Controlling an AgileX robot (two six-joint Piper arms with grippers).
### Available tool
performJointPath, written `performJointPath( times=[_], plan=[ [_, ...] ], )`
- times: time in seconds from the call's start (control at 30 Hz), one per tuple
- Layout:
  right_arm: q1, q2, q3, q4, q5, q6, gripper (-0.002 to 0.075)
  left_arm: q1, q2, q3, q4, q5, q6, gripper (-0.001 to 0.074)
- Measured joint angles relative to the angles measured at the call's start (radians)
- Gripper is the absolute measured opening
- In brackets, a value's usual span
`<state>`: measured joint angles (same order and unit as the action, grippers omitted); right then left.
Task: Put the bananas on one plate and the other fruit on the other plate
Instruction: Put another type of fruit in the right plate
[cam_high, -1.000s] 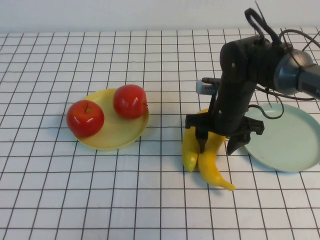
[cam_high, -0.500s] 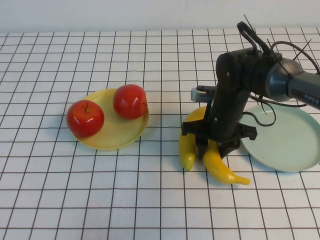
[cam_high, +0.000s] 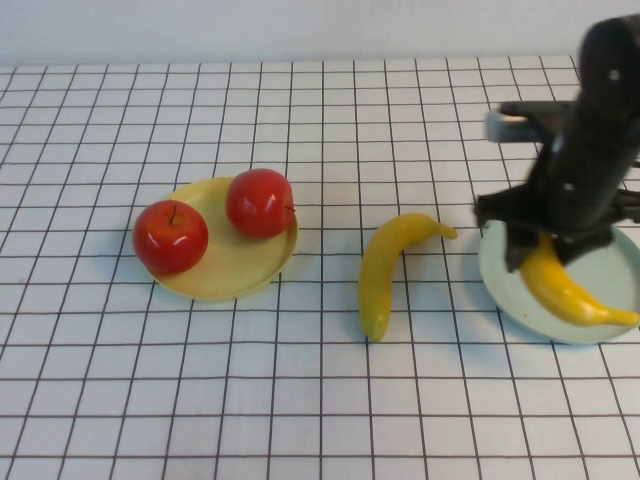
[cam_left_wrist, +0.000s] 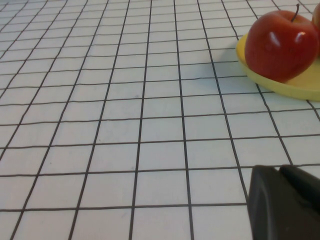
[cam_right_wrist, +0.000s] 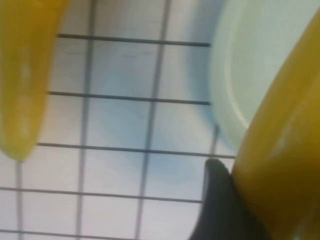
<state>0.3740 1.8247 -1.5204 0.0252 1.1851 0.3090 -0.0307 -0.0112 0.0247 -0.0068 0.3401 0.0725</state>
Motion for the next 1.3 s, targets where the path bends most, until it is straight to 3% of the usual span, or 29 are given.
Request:
performJointPath(
  times=[0.43,0.6,0.77,0.9,1.3],
  plan=[
    [-0.272,0.037,0.066,0.017,-0.056,-0.182,0.033,0.0,0.0,0.0,0.0,0.0,0.0,-0.0004],
    [-0.283,0.111,0.066,0.026,-0.108,-0.206,0.0343,0.0,0.0,0.0,0.0,0.0,0.0,-0.0004],
    [-0.283,0.157,0.066,0.033,-0.134,-0.208,0.0423,0.0,0.0,0.0,0.0,0.0,0.0,-0.0004],
    [-0.283,0.151,0.066,0.033,-0.139,-0.208,0.0444,0.0,0.0,0.0,0.0,0.0,0.0,-0.0004],
    [-0.212,-0.111,0.066,0.062,-0.148,-0.165,0.0449,0.0,0.0,0.0,0.0,0.0,0.0,-0.0004]
  ],
)
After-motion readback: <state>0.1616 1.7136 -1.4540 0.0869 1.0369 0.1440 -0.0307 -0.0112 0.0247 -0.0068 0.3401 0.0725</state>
